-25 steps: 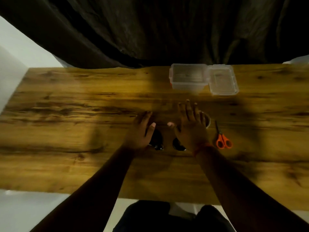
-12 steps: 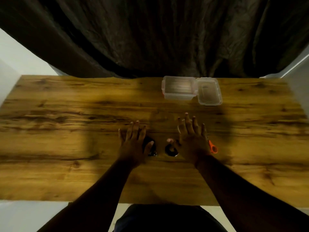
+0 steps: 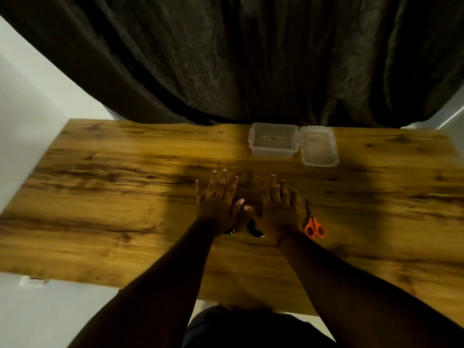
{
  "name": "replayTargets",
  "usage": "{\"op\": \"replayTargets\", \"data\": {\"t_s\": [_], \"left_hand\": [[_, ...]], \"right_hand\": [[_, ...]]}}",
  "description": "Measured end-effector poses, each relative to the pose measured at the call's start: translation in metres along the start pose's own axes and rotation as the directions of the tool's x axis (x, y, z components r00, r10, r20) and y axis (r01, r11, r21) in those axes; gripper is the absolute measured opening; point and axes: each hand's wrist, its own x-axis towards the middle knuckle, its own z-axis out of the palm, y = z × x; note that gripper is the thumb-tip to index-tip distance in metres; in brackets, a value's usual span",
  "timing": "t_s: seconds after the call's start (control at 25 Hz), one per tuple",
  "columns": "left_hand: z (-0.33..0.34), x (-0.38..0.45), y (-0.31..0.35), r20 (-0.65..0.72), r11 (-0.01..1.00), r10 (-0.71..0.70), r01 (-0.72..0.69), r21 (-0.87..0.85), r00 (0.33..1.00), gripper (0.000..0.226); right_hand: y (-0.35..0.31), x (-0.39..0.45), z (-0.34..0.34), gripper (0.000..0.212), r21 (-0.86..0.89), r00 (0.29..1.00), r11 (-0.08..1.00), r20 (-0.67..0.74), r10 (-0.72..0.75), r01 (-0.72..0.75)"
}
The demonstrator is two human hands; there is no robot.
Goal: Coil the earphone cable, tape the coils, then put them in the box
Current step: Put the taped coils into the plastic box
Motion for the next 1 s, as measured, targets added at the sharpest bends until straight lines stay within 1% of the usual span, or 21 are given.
{"op": "replayTargets", "data": {"t_s": [0.08, 0.16, 0.28, 0.32, 0.52, 0.6, 0.68, 0.72, 0.76, 0.8, 0.84, 0.88, 0.92, 0.96, 1.0], "left_hand": [[-0.001, 0.001, 0.001, 0.033, 0.999, -0.032, 0.033, -0.023, 0.999, 0.064], [-0.003, 0.003, -0.003, 0.131, 0.984, -0.125, 0.139, -0.107, 0.983, 0.058], [-0.008, -0.005, -0.017, 0.181, 0.915, -0.277, 0.317, -0.252, 0.944, 0.044], [-0.009, -0.009, -0.022, 0.204, 0.898, -0.305, 0.353, -0.265, 0.930, 0.044], [-0.009, -0.017, -0.031, 0.300, 0.880, -0.310, 0.391, -0.268, 0.902, 0.053], [-0.010, -0.013, -0.027, 0.350, 0.851, -0.283, 0.403, -0.338, 0.893, 0.040], [-0.007, -0.008, -0.025, 0.367, 0.775, -0.243, 0.407, -0.483, 0.898, 0.022], [-0.006, -0.005, -0.027, 0.342, 0.721, -0.225, 0.392, -0.572, 0.913, 0.017], [-0.006, -0.002, -0.029, 0.324, 0.670, -0.211, 0.377, -0.639, 0.922, 0.014], [-0.010, 0.002, -0.030, 0.301, 0.637, -0.183, 0.346, -0.689, 0.936, 0.012], [-0.016, 0.008, -0.028, 0.282, 0.616, -0.167, 0.323, -0.718, 0.945, 0.013], [-0.022, 0.015, -0.024, 0.256, 0.580, -0.176, 0.310, -0.754, 0.951, 0.013], [-0.030, 0.026, -0.017, 0.231, 0.523, -0.204, 0.305, -0.796, 0.951, 0.010], [-0.038, 0.038, -0.009, 0.221, 0.443, -0.229, 0.304, -0.843, 0.948, 0.009], [-0.047, 0.051, 0.000, 0.231, 0.377, -0.244, 0.311, -0.872, 0.942, 0.008]], "right_hand": [[-0.009, 0.001, 0.002, 0.084, 0.038, 0.999, 0.999, 0.025, -0.024, 0.023], [-0.016, 0.002, 0.001, 0.075, 0.019, 0.998, 0.998, 0.027, -0.063, 0.063], [-0.025, 0.006, -0.002, 0.050, -0.044, 0.988, 0.988, 0.058, -0.144, 0.146], [-0.030, 0.007, -0.003, 0.047, -0.051, 0.983, 0.985, 0.088, -0.162, 0.167], [-0.055, 0.018, 0.003, 0.047, -0.010, 0.968, 0.981, 0.169, -0.187, 0.192], [-0.062, 0.020, 0.002, 0.042, -0.038, 0.964, 0.982, 0.201, -0.176, 0.187], [-0.066, 0.023, 0.001, 0.035, -0.024, 0.969, 0.987, 0.197, -0.152, 0.159], [-0.066, 0.026, 0.002, 0.031, 0.045, 0.978, 0.991, 0.164, -0.132, 0.127], [-0.063, 0.028, 0.002, 0.027, 0.171, 0.987, 0.982, 0.120, -0.104, 0.082], [-0.059, 0.032, 0.001, 0.026, 0.339, 0.994, 0.940, 0.090, -0.069, 0.035], [-0.053, 0.035, -0.005, 0.027, 0.509, 0.995, 0.861, 0.092, -0.037, -0.015], [-0.047, 0.039, -0.014, 0.030, 0.651, 0.993, 0.756, 0.117, -0.011, -0.068], [-0.039, 0.046, -0.025, 0.031, 0.748, 0.991, 0.655, 0.132, 0.009, -0.105], [-0.031, 0.054, -0.038, 0.029, 0.810, 0.991, 0.573, 0.133, 0.029, -0.125], [-0.023, 0.064, -0.050, 0.025, 0.843, 0.990, 0.520, 0.131, 0.057, -0.142]]}}
